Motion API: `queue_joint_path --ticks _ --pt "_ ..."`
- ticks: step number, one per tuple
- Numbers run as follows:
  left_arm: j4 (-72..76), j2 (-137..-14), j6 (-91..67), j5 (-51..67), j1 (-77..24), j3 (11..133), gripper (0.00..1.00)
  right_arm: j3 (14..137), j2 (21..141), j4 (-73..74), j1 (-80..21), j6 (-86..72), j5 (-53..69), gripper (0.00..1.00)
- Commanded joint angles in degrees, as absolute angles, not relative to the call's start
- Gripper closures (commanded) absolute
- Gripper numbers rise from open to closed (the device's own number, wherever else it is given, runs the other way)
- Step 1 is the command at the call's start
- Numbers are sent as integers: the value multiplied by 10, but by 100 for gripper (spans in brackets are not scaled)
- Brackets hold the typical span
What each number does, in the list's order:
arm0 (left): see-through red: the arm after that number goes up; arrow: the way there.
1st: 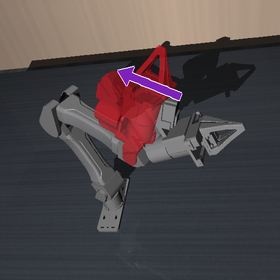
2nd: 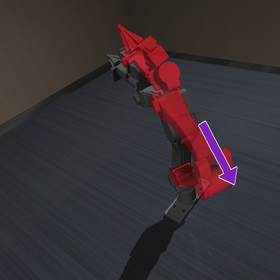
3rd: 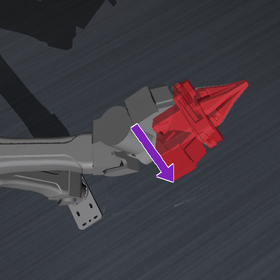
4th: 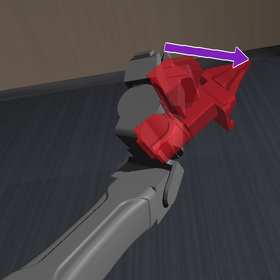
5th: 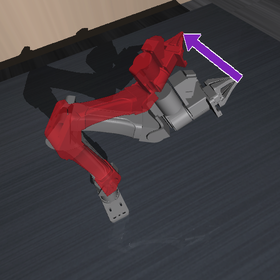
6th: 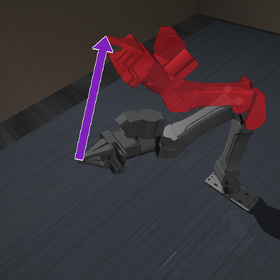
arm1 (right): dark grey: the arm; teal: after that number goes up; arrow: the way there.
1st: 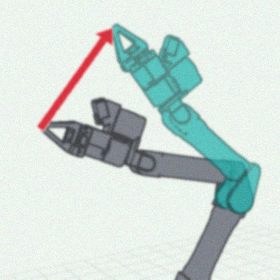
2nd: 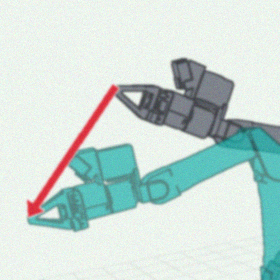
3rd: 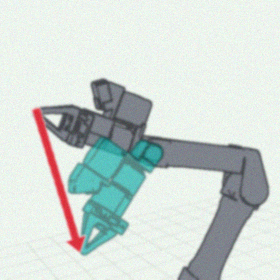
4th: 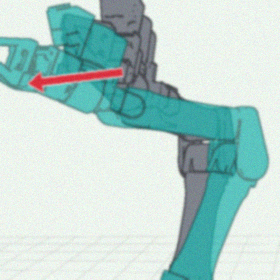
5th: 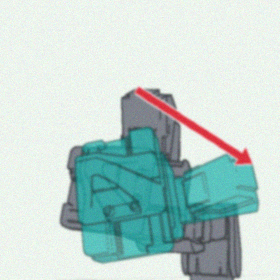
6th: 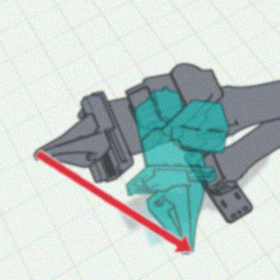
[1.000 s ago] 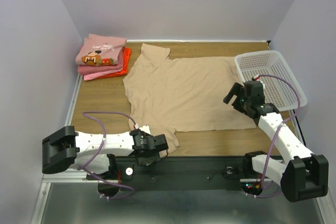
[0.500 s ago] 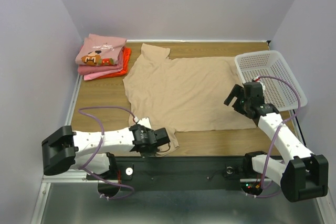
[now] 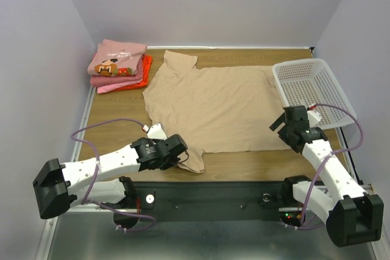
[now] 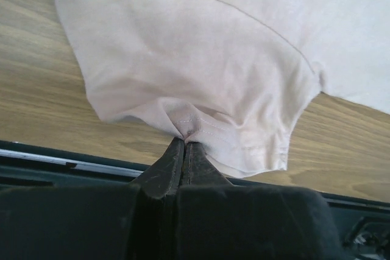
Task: Fold and stack the t-shirts
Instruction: Fold the tshirt
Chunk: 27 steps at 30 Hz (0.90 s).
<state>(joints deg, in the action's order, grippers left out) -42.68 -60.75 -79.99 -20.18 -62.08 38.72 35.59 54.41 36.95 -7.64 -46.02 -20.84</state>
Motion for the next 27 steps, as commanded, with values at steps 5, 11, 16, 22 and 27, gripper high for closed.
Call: queue_joint_path --ticks 5,11,16,22,27 --pt "-378 -597 -744 -216 -611 362 100 338 484 439 -61 -584 -304 0" --pt "-330 -611 -709 -201 -606 356 100 324 537 433 -61 -606 -306 0" --pt "-306 -613 -695 -194 -605 345 100 318 598 409 -60 -607 -308 1" --pt "-327 -603 -704 -202 -600 347 100 288 629 335 -60 -595 -265 10" --pt "-336 -577 -711 -209 -599 345 100 272 636 317 -60 -591 -272 25"
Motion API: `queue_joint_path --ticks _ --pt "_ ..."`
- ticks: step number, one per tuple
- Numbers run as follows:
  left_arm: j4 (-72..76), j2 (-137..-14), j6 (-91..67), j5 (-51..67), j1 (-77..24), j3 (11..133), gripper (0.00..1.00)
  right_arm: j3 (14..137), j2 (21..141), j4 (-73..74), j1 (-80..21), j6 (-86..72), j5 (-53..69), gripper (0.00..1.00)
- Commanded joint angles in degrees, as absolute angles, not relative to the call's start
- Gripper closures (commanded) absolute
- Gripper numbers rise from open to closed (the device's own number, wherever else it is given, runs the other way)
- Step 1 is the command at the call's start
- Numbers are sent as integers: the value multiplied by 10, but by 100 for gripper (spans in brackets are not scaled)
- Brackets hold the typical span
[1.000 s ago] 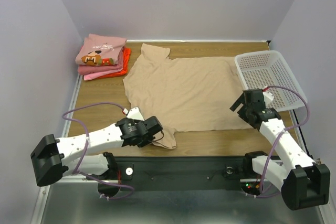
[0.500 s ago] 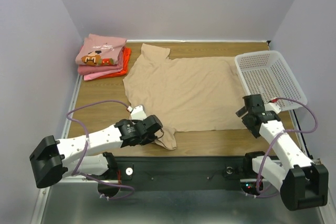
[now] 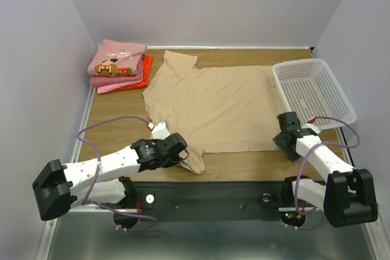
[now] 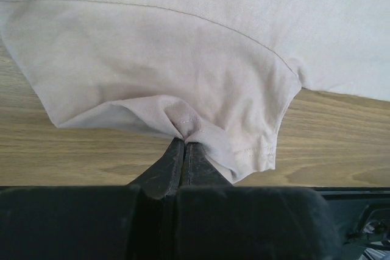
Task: Fold and stack the t-shirts
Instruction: Fold the tshirt
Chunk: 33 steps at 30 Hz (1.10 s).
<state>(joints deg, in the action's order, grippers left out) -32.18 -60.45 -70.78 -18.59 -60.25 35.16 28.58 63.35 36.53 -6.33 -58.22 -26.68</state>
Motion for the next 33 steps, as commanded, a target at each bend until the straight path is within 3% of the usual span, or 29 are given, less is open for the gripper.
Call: queue_joint_path --ticks 1,8,12,19,23,33 --pt "-335 -574 -710 -210 -599 345 100 271 635 316 -60 -592 -273 28" --pt "-359 -565 -716 -212 -596 351 100 262 630 300 -59 -588 -247 49" --pt "-367 -541 -724 -203 -596 346 100 254 610 297 -59 -586 -226 74" --pt "-394 -499 -730 -210 -595 357 100 243 586 293 -59 -551 -169 99" --pt "-383 -490 -717 -211 -596 362 100 248 583 285 -60 -513 -116 100" --pt "-331 -542 -644 -240 -558 423 100 319 593 284 -59 -468 -135 100"
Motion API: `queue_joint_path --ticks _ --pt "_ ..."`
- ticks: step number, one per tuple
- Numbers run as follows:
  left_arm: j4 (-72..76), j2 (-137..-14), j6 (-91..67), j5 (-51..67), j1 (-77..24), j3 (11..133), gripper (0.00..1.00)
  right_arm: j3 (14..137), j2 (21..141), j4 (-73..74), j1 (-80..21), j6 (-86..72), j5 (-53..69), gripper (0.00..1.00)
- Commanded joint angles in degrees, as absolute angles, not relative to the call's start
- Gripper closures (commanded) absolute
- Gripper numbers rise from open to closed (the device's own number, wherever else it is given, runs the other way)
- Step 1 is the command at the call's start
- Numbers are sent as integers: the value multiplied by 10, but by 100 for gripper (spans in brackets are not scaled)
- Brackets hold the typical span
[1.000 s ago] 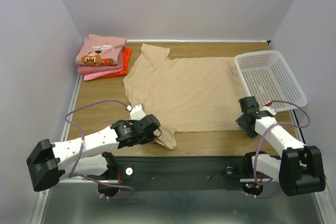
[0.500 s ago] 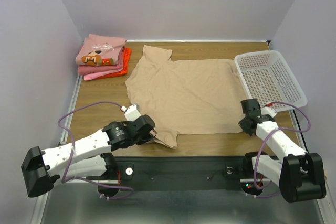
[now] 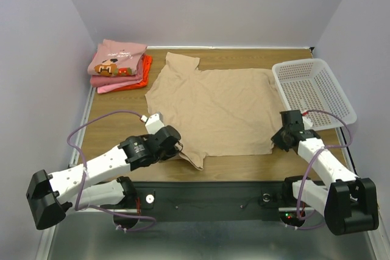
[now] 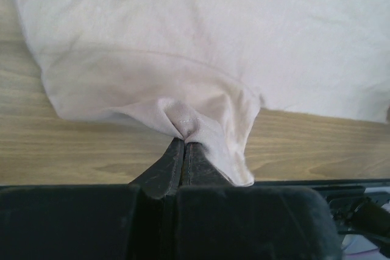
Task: Fold and stack the t-shirts
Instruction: Fold the tshirt
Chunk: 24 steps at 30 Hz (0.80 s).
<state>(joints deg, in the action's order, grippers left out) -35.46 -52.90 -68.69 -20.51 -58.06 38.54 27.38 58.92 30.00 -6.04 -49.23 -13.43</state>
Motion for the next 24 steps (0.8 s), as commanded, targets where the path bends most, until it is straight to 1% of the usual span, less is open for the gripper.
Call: queue_joint_path --ticks 1,8,12,20,24 --pt "-317 -548 -632 -238 -540 426 100 324 595 284 -60 -464 -139 100" --pt "-259 -601 -546 -234 -471 462 100 380 641 282 -60 -454 -178 100" --pt "-222 -638 -505 -215 -412 488 100 418 682 279 -60 -442 -192 100" --pt "-194 -707 -444 -207 -342 548 100 490 759 263 -60 -418 -193 100" --pt "-189 -761 -413 -186 -309 588 100 525 792 256 -60 -412 -211 99"
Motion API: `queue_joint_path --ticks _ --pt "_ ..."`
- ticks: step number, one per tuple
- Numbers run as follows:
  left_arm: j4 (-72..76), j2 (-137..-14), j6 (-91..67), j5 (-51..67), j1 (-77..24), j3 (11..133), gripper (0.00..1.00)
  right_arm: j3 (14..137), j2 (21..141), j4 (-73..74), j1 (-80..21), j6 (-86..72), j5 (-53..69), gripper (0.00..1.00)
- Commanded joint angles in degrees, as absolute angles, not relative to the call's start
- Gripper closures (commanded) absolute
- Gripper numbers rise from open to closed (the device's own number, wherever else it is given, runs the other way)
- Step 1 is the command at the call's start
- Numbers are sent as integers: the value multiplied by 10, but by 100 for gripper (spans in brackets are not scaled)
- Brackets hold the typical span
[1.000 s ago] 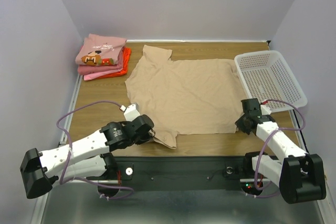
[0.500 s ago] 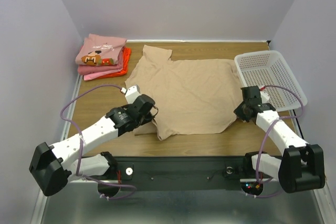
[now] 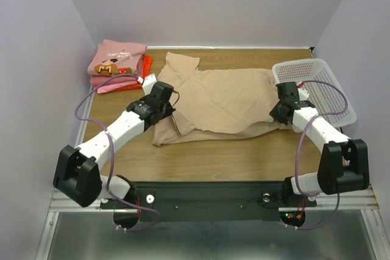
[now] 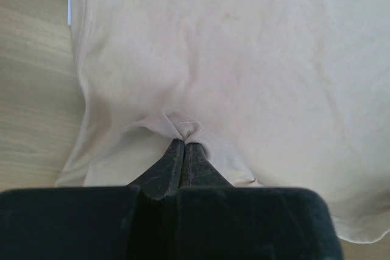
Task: Fold and stack the t-shirts
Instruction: Fold the tshirt
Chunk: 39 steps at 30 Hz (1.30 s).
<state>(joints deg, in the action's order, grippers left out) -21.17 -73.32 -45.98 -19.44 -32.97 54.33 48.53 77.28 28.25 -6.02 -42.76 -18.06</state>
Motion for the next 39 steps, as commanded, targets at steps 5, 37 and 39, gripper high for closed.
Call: queue_joint_path --ticks 5,37,39 --pt "-185 -812 -399 -186 -277 619 100 558 834 250 -59 -409 -229 100" --pt "-163 -949 -338 -109 -216 712 2 701 995 230 -61 -288 -208 33" --pt "-156 -919 -351 -101 -217 670 2 695 984 229 -63 -277 -181 27"
